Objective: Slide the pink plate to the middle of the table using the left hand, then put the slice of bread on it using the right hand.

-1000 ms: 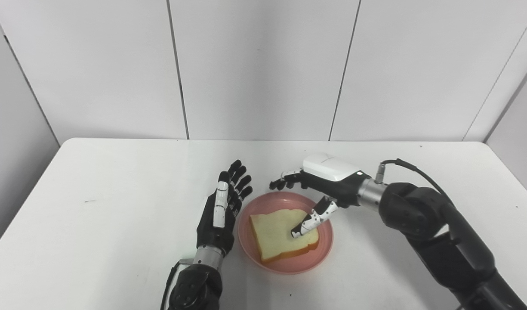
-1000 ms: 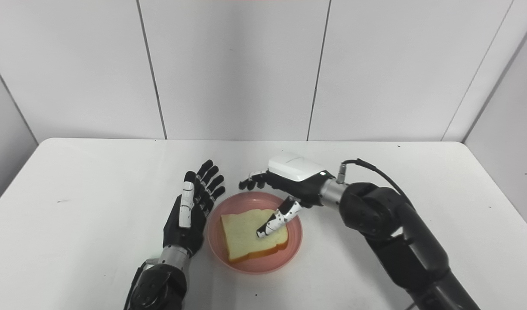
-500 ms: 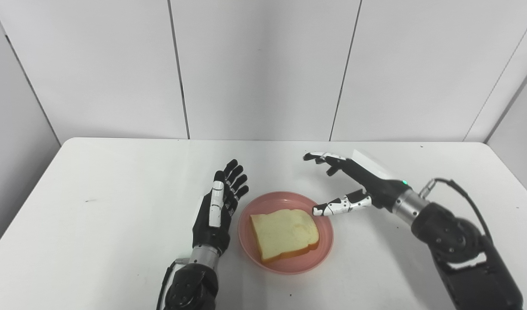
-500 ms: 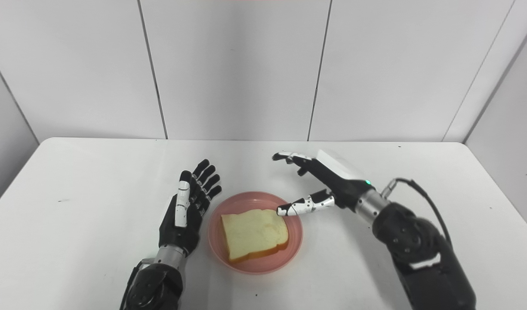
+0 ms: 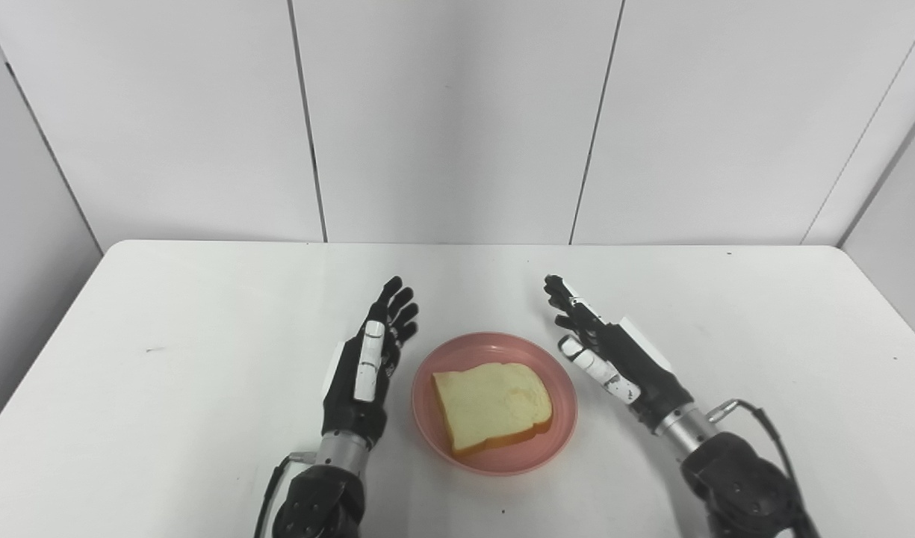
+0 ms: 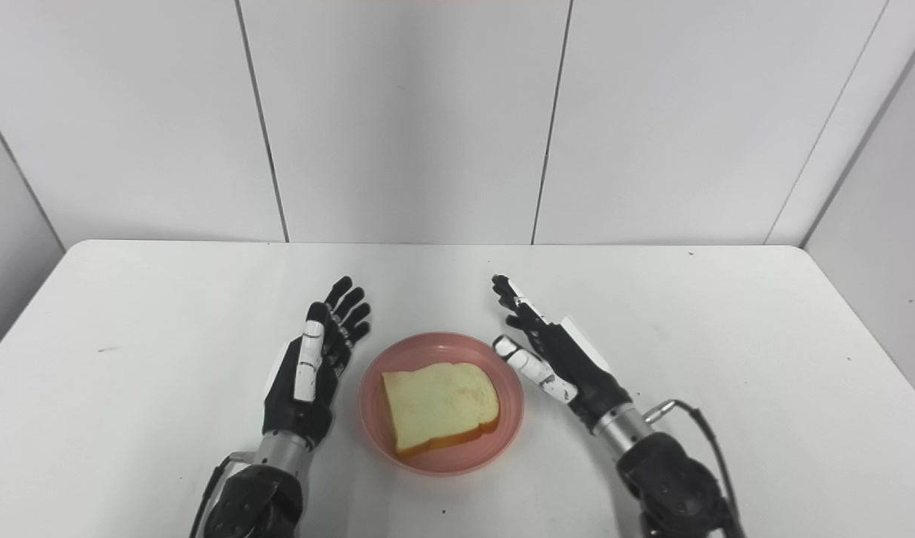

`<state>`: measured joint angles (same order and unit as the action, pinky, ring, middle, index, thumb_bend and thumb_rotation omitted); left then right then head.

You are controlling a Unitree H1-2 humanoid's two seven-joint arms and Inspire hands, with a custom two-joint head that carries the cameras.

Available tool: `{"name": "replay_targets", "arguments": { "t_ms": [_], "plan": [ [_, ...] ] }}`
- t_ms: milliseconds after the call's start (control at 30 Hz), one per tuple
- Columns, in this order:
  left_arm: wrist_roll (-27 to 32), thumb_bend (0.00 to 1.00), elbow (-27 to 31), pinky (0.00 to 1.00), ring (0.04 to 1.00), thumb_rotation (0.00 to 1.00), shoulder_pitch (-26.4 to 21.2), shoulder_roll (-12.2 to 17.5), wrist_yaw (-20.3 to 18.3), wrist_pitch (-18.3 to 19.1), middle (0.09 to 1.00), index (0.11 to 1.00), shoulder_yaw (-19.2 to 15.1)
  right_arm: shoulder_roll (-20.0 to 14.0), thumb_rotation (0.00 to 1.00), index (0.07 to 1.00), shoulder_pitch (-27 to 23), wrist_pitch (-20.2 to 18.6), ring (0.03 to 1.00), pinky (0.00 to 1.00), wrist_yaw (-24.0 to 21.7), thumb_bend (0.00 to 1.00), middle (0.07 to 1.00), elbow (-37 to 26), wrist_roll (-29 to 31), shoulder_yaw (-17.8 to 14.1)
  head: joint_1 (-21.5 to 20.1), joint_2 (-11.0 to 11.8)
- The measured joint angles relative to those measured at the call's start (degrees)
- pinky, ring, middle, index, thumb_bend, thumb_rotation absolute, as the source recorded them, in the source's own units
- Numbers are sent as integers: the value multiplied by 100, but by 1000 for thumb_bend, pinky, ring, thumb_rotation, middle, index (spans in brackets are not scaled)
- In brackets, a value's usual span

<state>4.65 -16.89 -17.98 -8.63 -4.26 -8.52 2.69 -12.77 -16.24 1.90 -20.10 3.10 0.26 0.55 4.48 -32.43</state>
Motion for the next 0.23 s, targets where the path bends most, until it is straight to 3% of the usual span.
{"name": "replay_targets", "arguments": {
  "t_ms": [233],
  "plan": [
    [-143,729,4,1000,996,999,24,10,31,-184,977,952,15,546,993,1000,140,101,1000,1000,123,750,1000,196,905,-305,-26,9]
  ]
}}
